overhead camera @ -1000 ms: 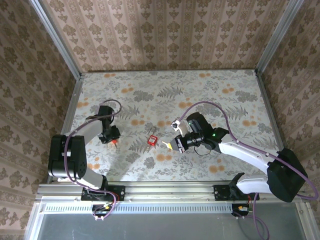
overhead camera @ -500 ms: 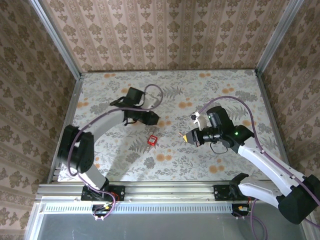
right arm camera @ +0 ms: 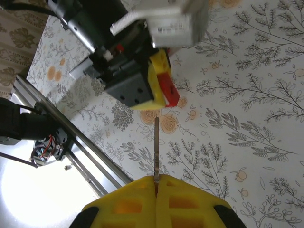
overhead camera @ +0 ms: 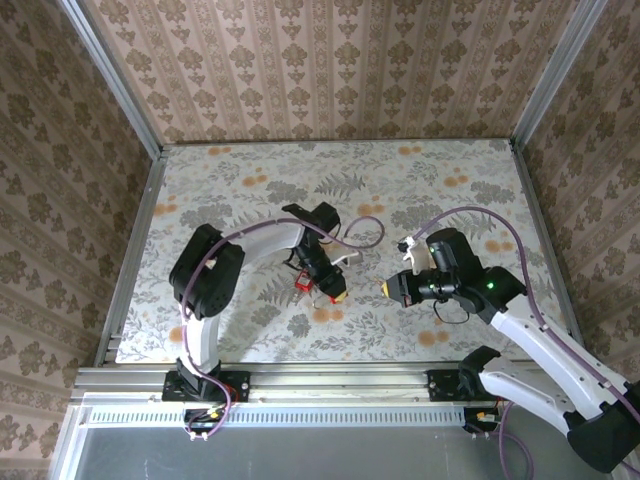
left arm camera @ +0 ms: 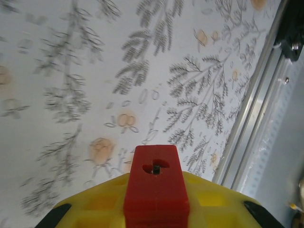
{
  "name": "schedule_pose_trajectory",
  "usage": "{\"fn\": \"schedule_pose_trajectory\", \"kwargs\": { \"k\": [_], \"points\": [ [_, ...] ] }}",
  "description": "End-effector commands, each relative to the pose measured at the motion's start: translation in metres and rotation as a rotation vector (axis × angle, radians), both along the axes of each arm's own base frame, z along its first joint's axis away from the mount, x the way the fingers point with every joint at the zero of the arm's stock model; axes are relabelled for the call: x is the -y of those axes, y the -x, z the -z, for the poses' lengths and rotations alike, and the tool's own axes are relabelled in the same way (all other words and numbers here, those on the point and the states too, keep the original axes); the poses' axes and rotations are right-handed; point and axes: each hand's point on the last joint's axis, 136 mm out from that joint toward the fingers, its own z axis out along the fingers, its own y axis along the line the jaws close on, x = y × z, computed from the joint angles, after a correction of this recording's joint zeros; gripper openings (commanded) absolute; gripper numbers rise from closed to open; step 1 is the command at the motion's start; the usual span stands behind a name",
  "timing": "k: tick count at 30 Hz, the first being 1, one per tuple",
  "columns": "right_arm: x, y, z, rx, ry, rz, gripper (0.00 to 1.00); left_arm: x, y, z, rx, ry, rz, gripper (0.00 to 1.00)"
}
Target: Unlock with the key
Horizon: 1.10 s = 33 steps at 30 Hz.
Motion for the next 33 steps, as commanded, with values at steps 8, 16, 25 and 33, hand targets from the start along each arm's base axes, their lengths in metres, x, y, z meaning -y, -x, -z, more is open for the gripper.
{"fn": "schedule_pose_trajectory", "kwargs": {
  "k": [8, 16, 25, 33],
  "points": [
    [0.010, 0.001, -0.002, 0.003, 0.042, 0.034, 0.00, -0.001, 0.027, 0.028, -0.068, -0.078, 0.081, 0.12],
    [0.014, 0.003, -0.001, 0.010, 0.052, 0.041, 0.00, -0.003, 0.015, 0.045, -0.028, -0.129, 0.091, 0.35],
    [0.016, 0.006, 0.000, 0.005, 0.055, 0.045, 0.00, -0.012, -0.032, 0.031, 0.119, -0.119, -0.036, 0.68],
    [0.018, 0.009, -0.001, 0.001, 0.039, 0.059, 0.00, -0.010, -0.041, -0.014, 0.271, -0.040, -0.085, 0.83]
  ]
}}
